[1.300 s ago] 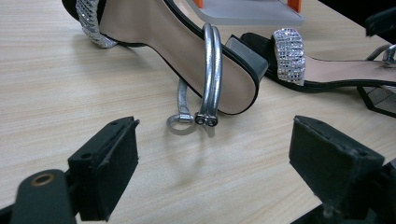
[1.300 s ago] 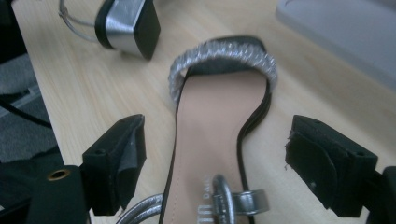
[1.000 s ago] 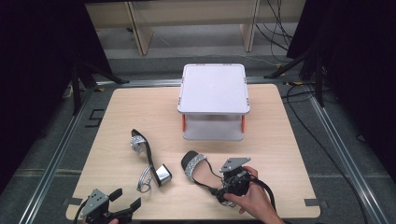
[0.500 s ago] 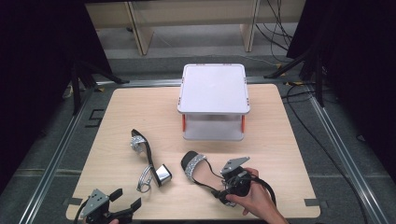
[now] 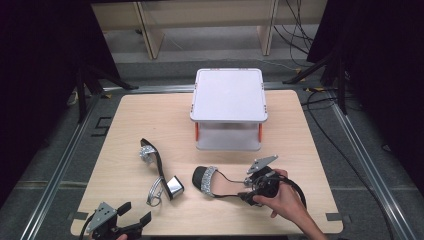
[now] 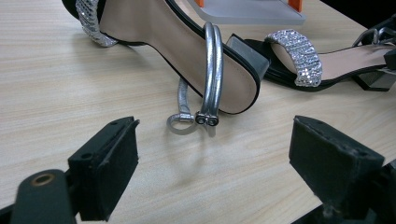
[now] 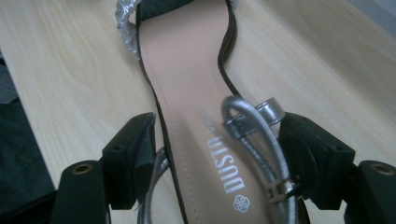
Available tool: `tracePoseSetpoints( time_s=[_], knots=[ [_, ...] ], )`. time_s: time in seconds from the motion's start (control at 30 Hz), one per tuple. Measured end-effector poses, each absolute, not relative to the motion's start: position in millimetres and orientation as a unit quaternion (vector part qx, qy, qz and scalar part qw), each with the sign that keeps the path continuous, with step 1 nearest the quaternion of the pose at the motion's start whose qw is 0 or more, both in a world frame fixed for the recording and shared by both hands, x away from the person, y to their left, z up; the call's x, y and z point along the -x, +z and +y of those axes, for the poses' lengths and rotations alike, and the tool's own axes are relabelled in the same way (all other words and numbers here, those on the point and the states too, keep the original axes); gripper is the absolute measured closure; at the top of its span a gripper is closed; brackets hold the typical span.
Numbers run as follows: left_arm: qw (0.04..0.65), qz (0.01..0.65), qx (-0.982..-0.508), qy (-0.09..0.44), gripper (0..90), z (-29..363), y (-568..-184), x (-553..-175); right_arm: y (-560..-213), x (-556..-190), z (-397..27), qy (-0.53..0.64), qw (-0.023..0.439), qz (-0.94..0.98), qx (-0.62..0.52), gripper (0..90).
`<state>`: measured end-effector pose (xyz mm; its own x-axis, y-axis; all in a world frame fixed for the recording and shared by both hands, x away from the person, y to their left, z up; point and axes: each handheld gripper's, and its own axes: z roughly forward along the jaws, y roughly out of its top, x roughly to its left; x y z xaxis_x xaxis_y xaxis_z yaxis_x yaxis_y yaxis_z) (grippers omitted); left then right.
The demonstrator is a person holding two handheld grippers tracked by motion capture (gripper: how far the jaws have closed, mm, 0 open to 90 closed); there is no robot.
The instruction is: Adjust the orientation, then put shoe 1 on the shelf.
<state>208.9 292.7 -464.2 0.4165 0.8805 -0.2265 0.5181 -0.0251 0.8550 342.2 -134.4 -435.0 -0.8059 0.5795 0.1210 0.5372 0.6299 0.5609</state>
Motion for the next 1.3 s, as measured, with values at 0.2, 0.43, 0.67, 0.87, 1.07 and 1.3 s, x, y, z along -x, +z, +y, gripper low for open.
tracePoseSetpoints(
  time_s=[0.2, 0.43, 0.67, 0.87, 1.07, 1.3],
  knots=[
    [0.489, 0.493, -0.693, 0.192, 15.2, 293.5, -466.1, -213.1, -422.0, -343.0, -119.0, 0.316, 0.061, 0.908, -0.268, 21.6],
    [0.483, 0.511, -0.686, 0.189, 15.2, 294.9, -464.6, -211.2, -426.0, -356.7, -88.2, 0.305, 0.037, 0.923, -0.233, 21.8],
    [0.496, 0.490, -0.691, 0.190, 15.3, 295.1, -466.5, -213.6, -433.3, -360.7, -78.0, 0.279, 0.041, 0.934, -0.219, 21.3],
    [0.491, 0.500, -0.689, 0.184, 15.2, 293.7, -466.2, -212.5, -445.9, -359.3, -77.1, 0.238, 0.044, 0.947, -0.209, 22.1],
    [0.484, 0.506, -0.691, 0.180, 15.2, 293.0, -465.5, -212.2, -453.5, -360.0, -79.1, 0.223, 0.038, 0.951, -0.209, 22.1],
    [0.488, 0.502, -0.691, 0.183, 15.2, 294.1, -465.6, -209.3, -458.3, -359.0, -75.1, 0.205, 0.046, 0.957, -0.201, 22.1]
  ],
)
